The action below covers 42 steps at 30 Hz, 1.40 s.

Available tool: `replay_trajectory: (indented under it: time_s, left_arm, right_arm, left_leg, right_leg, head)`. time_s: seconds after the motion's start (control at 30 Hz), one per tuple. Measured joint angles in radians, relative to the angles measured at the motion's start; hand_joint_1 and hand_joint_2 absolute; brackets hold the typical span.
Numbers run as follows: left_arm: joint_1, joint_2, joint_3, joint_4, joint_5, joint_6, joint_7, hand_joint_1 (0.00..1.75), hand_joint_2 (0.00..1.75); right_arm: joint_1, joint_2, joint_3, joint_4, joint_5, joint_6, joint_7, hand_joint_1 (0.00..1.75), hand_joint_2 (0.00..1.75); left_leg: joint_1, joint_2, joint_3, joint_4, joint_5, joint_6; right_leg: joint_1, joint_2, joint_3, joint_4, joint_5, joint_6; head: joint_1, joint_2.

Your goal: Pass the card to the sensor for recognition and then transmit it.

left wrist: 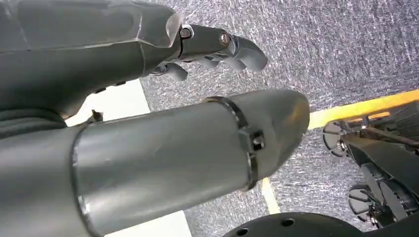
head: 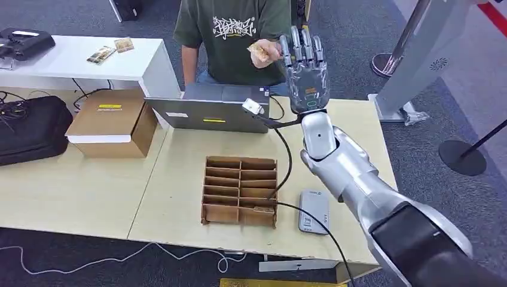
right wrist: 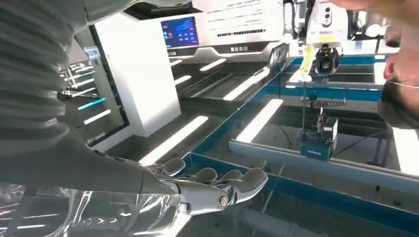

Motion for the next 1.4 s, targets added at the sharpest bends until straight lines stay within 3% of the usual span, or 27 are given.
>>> replay_trajectory:
  time_s: [0.27, 0.47, 0.8, 1.07, 1.4]
  left_arm:
    - [-0.003, 0.0, 0.0, 0.0, 0.009, 0.002, 0.0, 0.0, 0.0]
    - [0.004, 0.0, 0.0, 0.0, 0.034, 0.007, -0.002, 0.0, 0.0]
    - [0.022, 0.002, 0.002, 0.0, 0.088, 0.003, -0.004, 0.0, 0.0]
    - [0.034, 0.002, 0.011, 0.0, 0.123, -0.004, -0.005, 0.0, 0.0]
    - [0.045, -0.001, 0.024, 0.0, 0.141, -0.005, -0.008, 0.0, 0.0]
  right_arm:
    - [0.02, -0.017, -0.013, -0.034, 0.0, 0.0, -0.005, 0.0, 1.75]
    - [0.075, -0.058, -0.042, -0.149, 0.0, 0.0, 0.051, 0.0, 1.75]
    - [0.188, -0.232, -0.039, -0.407, 0.0, 0.0, 0.224, 0.0, 1.75]
    - [0.26, -0.366, -0.042, -0.587, 0.0, 0.0, 0.231, 0.0, 1.75]
    - [0.434, -0.51, -0.159, -0.8, 0.0, 0.0, 0.232, 0.0, 1.75]
  left_leg:
    - [0.0, 0.0, 0.0, 0.0, 0.0, 0.0]
    - [0.0, 0.0, 0.0, 0.0, 0.0, 0.0]
    - [0.0, -0.001, 0.0, 0.0, 0.0, 0.001]
    - [0.0, 0.0, 0.0, 0.0, -0.001, 0.001]
    - [-0.001, -0.002, -0.001, 0.0, -0.002, 0.002]
  right_leg:
    - [0.0, 0.0, 0.0, 0.0, 0.0, 0.0]
    - [0.0, 0.0, 0.0, 0.0, 0.0, 0.0]
    - [0.0, -0.001, 0.001, -0.002, 0.0, 0.0]
    - [0.0, -0.001, 0.0, -0.002, 0.0, 0.0]
    - [0.0, -0.003, 0.001, -0.002, -0.001, 0.001]
  head:
    - [0.0, 0.0]
    - [0.0, 0.0]
    - [0.0, 0.0]
    - [0.0, 0.0]
    - [0.0, 0.0]
